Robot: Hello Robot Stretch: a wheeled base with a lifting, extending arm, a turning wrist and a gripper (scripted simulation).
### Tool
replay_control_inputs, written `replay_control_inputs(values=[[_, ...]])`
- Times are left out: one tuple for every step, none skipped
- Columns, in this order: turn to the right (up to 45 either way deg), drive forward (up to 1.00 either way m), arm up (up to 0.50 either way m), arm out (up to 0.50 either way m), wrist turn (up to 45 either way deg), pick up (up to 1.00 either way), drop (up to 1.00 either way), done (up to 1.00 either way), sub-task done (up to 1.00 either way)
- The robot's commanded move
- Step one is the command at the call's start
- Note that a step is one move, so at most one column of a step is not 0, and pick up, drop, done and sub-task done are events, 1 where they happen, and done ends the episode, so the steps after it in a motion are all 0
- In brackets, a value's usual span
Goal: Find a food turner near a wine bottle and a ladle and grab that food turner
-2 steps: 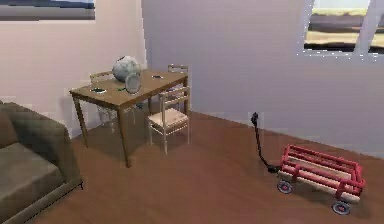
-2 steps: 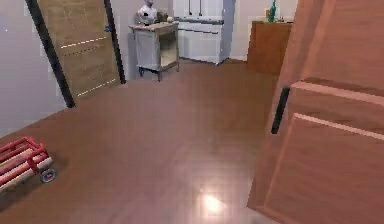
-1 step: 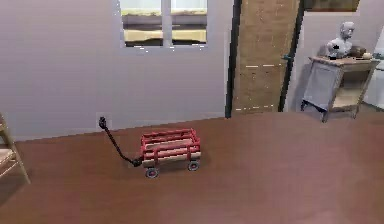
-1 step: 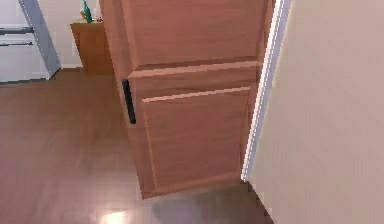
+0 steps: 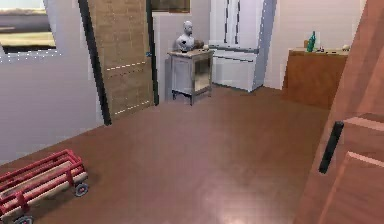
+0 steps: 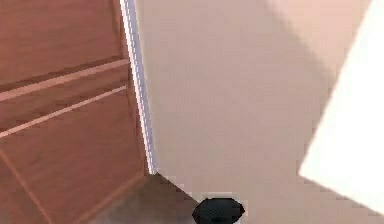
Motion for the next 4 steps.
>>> replay_control_inputs(values=[[0.0, 0.95, 0.00, 0.00, 0.0, 0.00, 0.00, 0.00, 0.00], [39.0, 0.00, 0.00, 0.00, 0.0, 0.00, 0.00, 0.00, 0.00], [0.0, 0.75, 0.00, 0.00, 0.0, 0.00, 0.00, 0.00, 0.00], [0.0, 1.00, 0.00, 0.00, 0.0, 0.00, 0.00, 0.00, 0.00]])
